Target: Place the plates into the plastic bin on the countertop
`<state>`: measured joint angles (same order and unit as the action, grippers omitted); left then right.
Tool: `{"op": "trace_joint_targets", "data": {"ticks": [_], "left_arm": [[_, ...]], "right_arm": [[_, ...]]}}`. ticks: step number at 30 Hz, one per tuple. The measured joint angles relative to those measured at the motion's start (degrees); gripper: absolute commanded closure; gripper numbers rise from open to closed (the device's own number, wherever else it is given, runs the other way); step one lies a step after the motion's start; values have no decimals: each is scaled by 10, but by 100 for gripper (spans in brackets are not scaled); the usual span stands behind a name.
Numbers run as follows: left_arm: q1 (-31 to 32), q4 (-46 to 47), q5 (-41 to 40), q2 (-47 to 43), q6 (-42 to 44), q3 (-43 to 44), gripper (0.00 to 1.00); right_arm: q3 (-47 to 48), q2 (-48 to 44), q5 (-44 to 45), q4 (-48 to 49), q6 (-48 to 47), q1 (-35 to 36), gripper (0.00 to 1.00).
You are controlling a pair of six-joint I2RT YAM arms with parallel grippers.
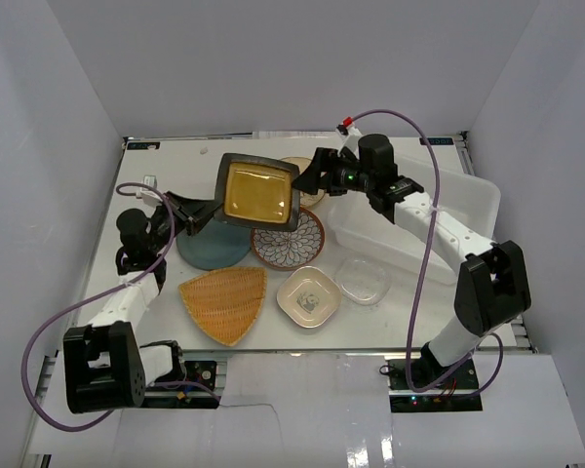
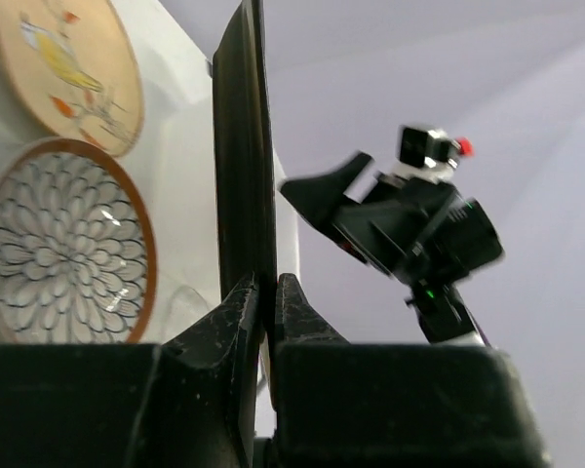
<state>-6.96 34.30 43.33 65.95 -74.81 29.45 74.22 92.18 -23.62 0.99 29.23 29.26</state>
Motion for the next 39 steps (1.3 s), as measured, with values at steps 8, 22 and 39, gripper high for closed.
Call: {"op": "trace_joint_targets", "data": {"ticks": [8, 22, 39], "left_arm": [[70, 109, 28, 15, -61, 0, 100], [102, -9, 39, 22, 26, 67, 28], [100, -472, -298, 2, 397, 221, 9]], "right_arm": [[-80, -2, -26, 58, 63, -29, 3], [-191, -108, -66, 184, 181, -54, 92], [-168, -178, 8, -74, 0, -396, 92]]}}
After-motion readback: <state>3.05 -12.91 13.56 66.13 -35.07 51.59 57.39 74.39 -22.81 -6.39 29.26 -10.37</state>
